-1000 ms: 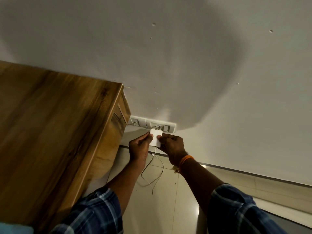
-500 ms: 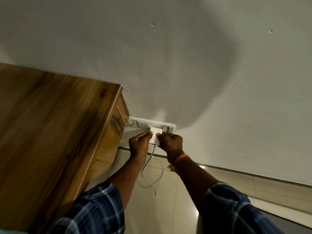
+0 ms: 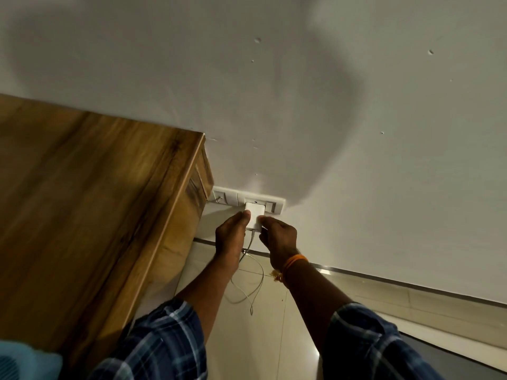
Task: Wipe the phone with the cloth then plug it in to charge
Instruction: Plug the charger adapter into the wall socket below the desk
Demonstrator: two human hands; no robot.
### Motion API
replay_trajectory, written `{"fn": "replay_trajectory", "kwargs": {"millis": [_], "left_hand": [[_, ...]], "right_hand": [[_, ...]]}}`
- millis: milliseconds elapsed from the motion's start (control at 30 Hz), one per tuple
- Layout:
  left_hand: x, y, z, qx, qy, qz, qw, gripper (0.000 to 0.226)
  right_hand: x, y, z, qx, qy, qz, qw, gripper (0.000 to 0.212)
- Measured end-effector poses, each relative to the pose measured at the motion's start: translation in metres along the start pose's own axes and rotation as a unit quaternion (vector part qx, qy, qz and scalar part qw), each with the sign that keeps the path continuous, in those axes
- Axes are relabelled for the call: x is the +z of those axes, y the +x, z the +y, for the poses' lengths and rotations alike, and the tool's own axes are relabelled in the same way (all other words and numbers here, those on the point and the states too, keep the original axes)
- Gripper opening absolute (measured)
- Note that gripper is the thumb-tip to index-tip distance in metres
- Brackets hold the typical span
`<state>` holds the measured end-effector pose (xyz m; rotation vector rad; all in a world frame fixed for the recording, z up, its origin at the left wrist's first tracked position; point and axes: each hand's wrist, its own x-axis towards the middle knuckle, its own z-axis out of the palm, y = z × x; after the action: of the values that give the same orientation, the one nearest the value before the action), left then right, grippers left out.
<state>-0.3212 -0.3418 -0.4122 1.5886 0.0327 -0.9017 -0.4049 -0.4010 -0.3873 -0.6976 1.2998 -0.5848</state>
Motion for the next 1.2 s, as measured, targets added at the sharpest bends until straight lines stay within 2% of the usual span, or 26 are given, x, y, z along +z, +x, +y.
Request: {"fn": "replay_trajectory", "kwargs": {"millis": [67,200,300,400,467,533,600,700,800,1000,1067,1133,1200], "left_hand": [[-0.005,-0.01,-0.006,-0.034,0.018,-0.003,0.999,0.017],[-0.02,-0.025,-0.028,-0.079,0.008,-0.068,0.995,0.046],[-0.039,-0.029,-0.063,-0.097,0.007,-0.089,0.991,0.04],[-0.055,-0.036,-0.102,-0.126,0.157,-0.05,0.978,0.024],[-0.061,-0.045,-0.125,-0.135,0.23,-0.035,0.963,0.012],[-0.067,-0.053,-0.145,-0.139,0.248,-0.076,0.956,0.019],[-0.071,-0.065,-0.152,-0.148,0.26,-0.109,0.948,0.022],[-0.071,-0.086,-0.145,-0.134,0.271,-0.118,0.946,0.011],[-0.069,-0.102,-0.129,-0.115,0.26,-0.117,0.951,0.014],[-0.08,-0.119,-0.097,-0.105,0.24,-0.149,0.954,0.017],[-0.085,-0.134,-0.076,-0.101,0.206,-0.129,0.965,0.014],[-0.089,-0.148,-0.059,-0.121,0.162,-0.111,0.973,0.012],[-0.091,-0.16,-0.051,-0.156,0.13,-0.115,0.973,0.026]], "right_hand": [[-0.006,-0.005,0.004,0.035,0.012,-0.022,0.999,0.01],[-0.02,-0.008,0.02,0.063,0.026,-0.043,0.997,0.015],[-0.04,-0.005,0.048,0.077,-0.01,-0.031,0.997,0.015],[-0.07,-0.006,0.088,0.073,-0.097,-0.048,0.991,0.017],[-0.088,-0.013,0.112,0.07,-0.179,-0.071,0.979,0.03],[-0.101,-0.019,0.129,0.071,-0.257,-0.094,0.959,0.048],[-0.108,-0.03,0.137,0.067,-0.33,-0.123,0.934,0.054],[-0.108,-0.053,0.14,0.044,-0.389,-0.152,0.907,0.053],[-0.109,-0.077,0.136,0.001,-0.459,-0.142,0.877,0.051],[-0.113,-0.106,0.12,-0.024,-0.541,-0.132,0.83,0.021],[-0.108,-0.12,0.099,-0.041,-0.547,-0.143,0.824,0.02],[-0.101,-0.131,0.08,-0.039,-0.529,-0.158,0.833,0.021],[-0.093,-0.139,0.058,-0.034,-0.497,-0.178,0.849,0.019]]}}
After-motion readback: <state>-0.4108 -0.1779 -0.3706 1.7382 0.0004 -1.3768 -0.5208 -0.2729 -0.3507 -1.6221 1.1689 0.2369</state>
